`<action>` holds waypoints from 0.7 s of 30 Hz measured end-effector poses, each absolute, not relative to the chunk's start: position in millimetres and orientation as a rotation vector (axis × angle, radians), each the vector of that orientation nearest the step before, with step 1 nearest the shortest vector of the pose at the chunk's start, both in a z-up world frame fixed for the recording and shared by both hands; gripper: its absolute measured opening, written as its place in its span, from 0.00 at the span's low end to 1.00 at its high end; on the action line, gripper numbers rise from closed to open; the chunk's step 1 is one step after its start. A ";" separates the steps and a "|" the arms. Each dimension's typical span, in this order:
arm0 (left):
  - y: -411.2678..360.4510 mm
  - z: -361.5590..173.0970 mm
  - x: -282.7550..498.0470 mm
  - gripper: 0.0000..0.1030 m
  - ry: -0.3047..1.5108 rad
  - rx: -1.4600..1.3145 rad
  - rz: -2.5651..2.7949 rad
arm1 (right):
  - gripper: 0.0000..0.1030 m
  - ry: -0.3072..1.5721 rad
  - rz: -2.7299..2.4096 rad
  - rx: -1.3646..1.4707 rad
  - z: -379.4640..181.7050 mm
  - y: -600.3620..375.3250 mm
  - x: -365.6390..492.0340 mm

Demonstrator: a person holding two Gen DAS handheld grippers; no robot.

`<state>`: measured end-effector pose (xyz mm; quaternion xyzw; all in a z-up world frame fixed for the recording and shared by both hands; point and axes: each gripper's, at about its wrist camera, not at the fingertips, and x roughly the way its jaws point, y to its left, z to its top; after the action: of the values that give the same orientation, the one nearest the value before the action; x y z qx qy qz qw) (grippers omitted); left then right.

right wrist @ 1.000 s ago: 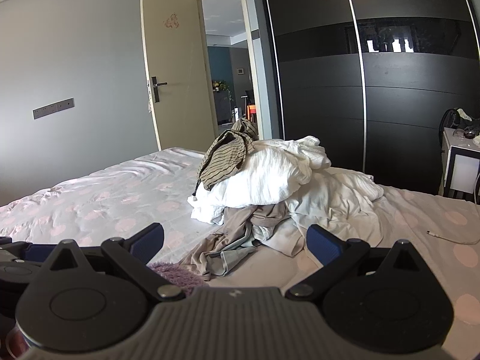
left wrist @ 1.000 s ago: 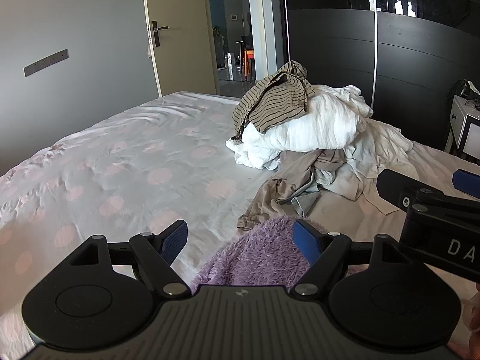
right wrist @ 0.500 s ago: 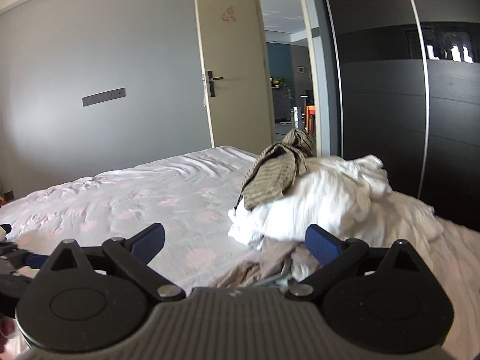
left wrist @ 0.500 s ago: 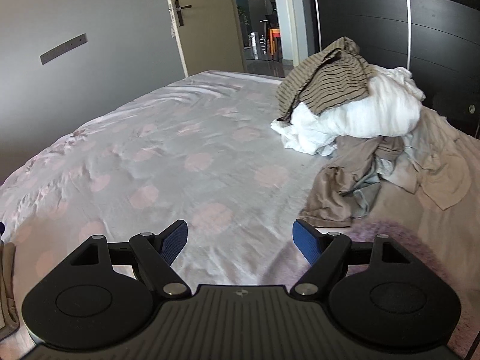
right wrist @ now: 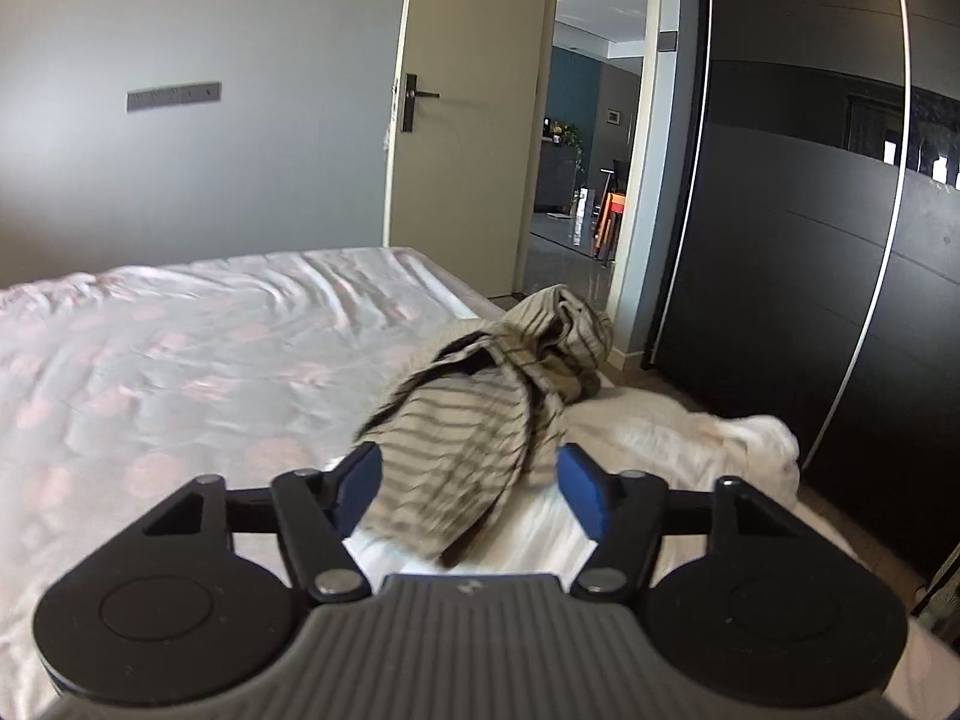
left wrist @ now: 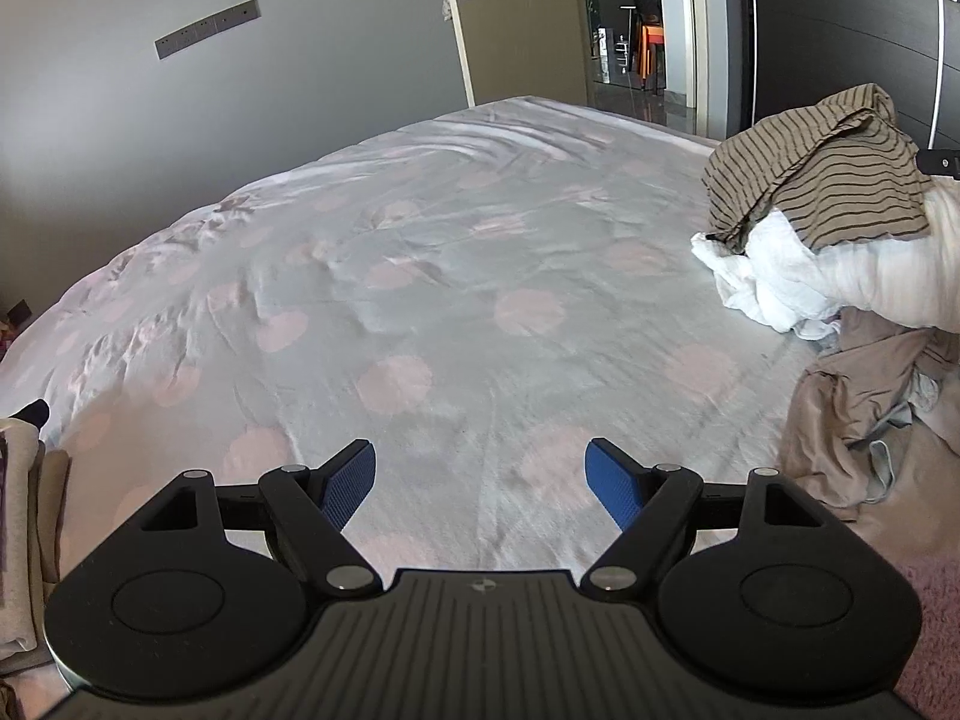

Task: Fold clothes
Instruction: 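Grasp the striped pants at the waistband with the right gripper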

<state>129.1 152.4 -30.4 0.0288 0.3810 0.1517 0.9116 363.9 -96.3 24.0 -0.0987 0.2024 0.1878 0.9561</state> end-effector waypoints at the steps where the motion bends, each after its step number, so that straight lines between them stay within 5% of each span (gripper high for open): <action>1: 155.8 -31.0 133.0 0.74 0.791 0.059 0.320 | 0.62 0.420 0.371 -0.214 22.7 -94.2 376.3; 9: 173.7 -42.6 157.9 0.74 0.849 0.055 0.347 | 0.52 0.460 0.351 -0.261 15.0 -78.3 433.4; 13: 178.6 -43.7 161.5 0.74 0.859 0.051 0.351 | 0.36 0.475 0.357 -0.269 13.9 -72.6 445.0; 16: 182.3 -43.0 160.3 0.74 0.859 0.046 0.357 | 0.14 0.482 0.355 -0.283 15.2 -68.3 448.5; 21: 187.6 -40.5 152.9 0.74 0.863 0.039 0.367 | 0.05 0.474 0.391 -0.296 21.1 -60.5 438.7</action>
<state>152.9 187.6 -40.5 0.0190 0.4159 0.1770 0.8918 438.7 -60.5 21.1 -0.1452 0.2326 0.1919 0.9423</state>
